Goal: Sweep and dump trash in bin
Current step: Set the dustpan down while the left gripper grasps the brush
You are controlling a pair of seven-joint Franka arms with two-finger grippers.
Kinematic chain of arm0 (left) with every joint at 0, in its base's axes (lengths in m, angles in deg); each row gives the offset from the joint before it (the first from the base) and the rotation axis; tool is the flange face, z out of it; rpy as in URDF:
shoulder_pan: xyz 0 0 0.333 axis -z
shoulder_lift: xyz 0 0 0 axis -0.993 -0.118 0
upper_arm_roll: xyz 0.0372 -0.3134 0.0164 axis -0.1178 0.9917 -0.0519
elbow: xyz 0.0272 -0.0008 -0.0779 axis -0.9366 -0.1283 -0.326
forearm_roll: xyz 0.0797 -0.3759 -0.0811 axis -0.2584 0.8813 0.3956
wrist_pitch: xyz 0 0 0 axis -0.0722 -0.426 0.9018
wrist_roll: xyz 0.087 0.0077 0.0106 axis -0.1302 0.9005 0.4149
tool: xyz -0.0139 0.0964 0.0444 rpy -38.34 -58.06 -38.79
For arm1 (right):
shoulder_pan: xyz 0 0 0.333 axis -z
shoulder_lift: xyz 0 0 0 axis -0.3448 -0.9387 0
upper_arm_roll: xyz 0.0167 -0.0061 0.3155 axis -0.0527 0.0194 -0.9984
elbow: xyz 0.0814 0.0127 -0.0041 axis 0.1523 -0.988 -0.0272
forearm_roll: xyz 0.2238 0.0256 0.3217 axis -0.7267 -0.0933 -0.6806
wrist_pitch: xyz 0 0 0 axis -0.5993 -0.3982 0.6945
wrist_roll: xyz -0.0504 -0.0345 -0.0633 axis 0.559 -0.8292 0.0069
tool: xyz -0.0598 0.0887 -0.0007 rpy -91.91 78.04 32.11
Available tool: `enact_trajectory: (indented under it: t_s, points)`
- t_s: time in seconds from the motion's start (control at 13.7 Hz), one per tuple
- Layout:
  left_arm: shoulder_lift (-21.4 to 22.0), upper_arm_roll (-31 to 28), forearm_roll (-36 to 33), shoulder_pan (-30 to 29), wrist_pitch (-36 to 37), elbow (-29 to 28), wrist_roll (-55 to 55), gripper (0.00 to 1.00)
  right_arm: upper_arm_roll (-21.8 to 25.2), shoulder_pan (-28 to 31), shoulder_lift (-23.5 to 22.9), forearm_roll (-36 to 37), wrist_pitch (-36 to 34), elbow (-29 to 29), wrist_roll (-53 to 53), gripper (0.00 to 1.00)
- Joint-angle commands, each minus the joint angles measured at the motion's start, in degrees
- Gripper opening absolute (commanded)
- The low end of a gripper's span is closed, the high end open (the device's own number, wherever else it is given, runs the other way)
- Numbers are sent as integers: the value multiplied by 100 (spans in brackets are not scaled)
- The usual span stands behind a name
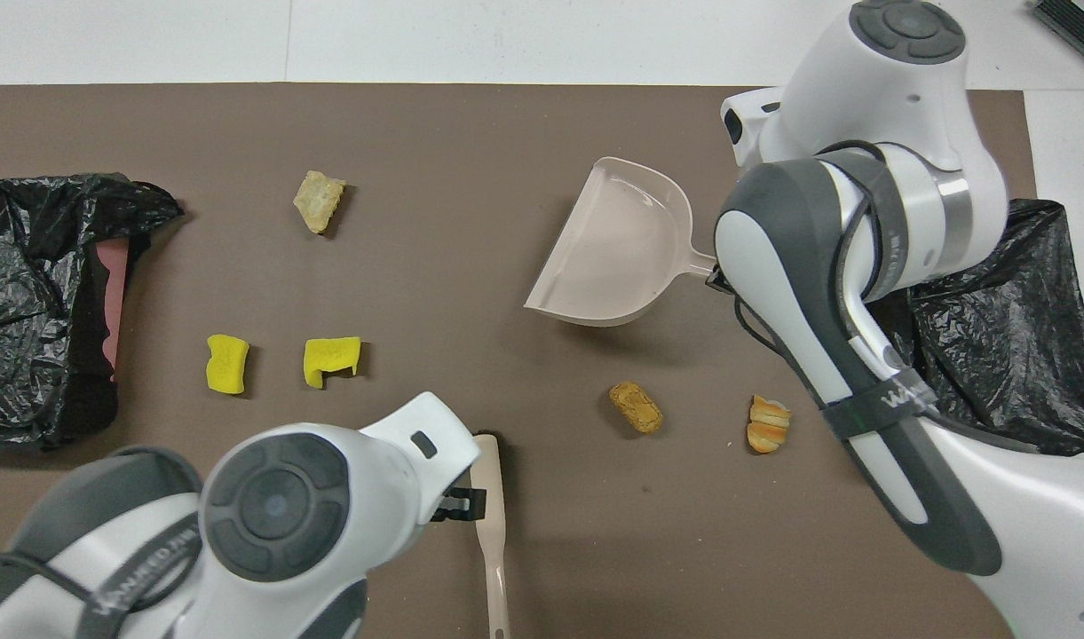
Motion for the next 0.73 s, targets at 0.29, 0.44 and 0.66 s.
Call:
enact_trajectory:
  t_s: [0.29,0.44,0.66]
  points:
    - [-401,-91,-39,1569,-1798,-1448,-1776,100,-78,111,350,526,-178,-451,2142,0]
    - [-376,-82,-30,1606,-1931,-1703,-1917,100,-78,83,376,572,111,-626,2230,0]
    - [-393,-74,66,1624,-2150,-1853,-2110,100,-78,48,560,563,323,-951,2757,0]
